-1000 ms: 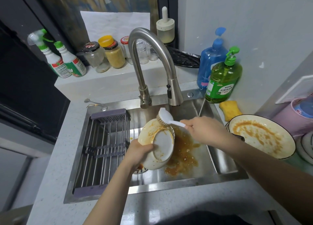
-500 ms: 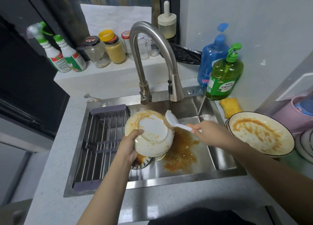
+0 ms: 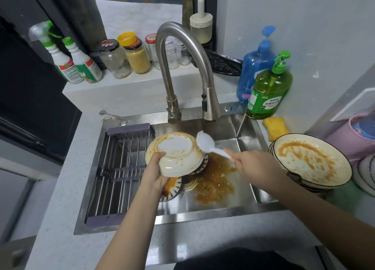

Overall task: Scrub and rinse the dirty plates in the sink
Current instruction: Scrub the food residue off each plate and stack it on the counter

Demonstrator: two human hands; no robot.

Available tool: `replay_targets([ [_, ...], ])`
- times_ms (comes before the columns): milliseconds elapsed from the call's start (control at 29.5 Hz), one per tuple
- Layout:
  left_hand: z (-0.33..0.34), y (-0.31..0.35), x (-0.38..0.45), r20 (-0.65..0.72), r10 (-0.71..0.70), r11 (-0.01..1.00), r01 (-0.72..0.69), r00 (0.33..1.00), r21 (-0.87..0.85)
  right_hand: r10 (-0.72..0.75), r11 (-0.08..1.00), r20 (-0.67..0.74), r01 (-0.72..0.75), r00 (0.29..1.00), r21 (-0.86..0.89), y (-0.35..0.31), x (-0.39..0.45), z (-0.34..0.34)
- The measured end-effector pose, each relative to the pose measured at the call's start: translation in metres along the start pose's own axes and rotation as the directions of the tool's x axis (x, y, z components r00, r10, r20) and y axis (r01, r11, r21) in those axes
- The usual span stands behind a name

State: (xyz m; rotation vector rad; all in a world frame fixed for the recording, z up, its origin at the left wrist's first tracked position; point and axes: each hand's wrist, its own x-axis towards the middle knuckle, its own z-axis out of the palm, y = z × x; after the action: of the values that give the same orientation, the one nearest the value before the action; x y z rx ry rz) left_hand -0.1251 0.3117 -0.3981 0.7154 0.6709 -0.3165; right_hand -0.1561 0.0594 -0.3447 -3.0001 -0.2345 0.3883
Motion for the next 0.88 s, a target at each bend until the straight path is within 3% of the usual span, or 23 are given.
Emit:
replay_targets([
  [68,0.006,-0.003,0.001,-0.009,-0.004,1.000,0.004,1.000,0.012,0.034,0.999,0.007,-0.034,0.999,-0.043,-0.007,-0.001,0.002],
  [204,0.015,-0.007,0.007,-0.064,0.023,1.000,-0.023,0.998,0.010,-0.082,0.993,-0.006,0.082,0.997,-0.086,-0.030,-0.021,0.012],
  [339,0.023,-0.014,0.005,-0.079,0.022,0.997,-0.027,0.997,-0.067,0.030,0.992,-0.056,-0.037,0.998,-0.124,-0.029,-0.014,0.010],
  [441,0.026,-0.015,0.006,-0.137,0.005,0.999,-0.011,0.991,-0.047,-0.086,0.985,-0.081,0.073,0.993,-0.154,-0.051,-0.027,0.014],
  [679,0.031,-0.017,0.008,-0.134,-0.067,0.994,0.055,0.989,-0.091,-0.098,0.990,-0.095,0.087,0.991,-0.113,-0.067,-0.028,0.007],
  [747,0.029,-0.016,0.011,-0.129,-0.044,0.992,0.028,0.991,-0.119,-0.046,0.995,-0.058,0.041,0.997,-0.093,-0.063,-0.025,0.001],
  [781,0.029,-0.015,0.011,-0.121,-0.025,0.989,0.007,0.992,-0.148,-0.019,0.994,-0.142,0.003,0.990,-0.112,-0.054,-0.021,0.004],
  [815,0.028,-0.014,0.011,-0.118,-0.006,0.985,-0.014,0.993,-0.171,0.012,0.992,-0.120,-0.027,0.993,-0.123,-0.048,-0.018,0.006],
  [883,0.028,-0.013,0.010,-0.137,0.006,0.984,-0.030,0.991,-0.177,-0.027,0.991,-0.107,0.013,0.994,-0.134,-0.050,-0.020,0.005],
])
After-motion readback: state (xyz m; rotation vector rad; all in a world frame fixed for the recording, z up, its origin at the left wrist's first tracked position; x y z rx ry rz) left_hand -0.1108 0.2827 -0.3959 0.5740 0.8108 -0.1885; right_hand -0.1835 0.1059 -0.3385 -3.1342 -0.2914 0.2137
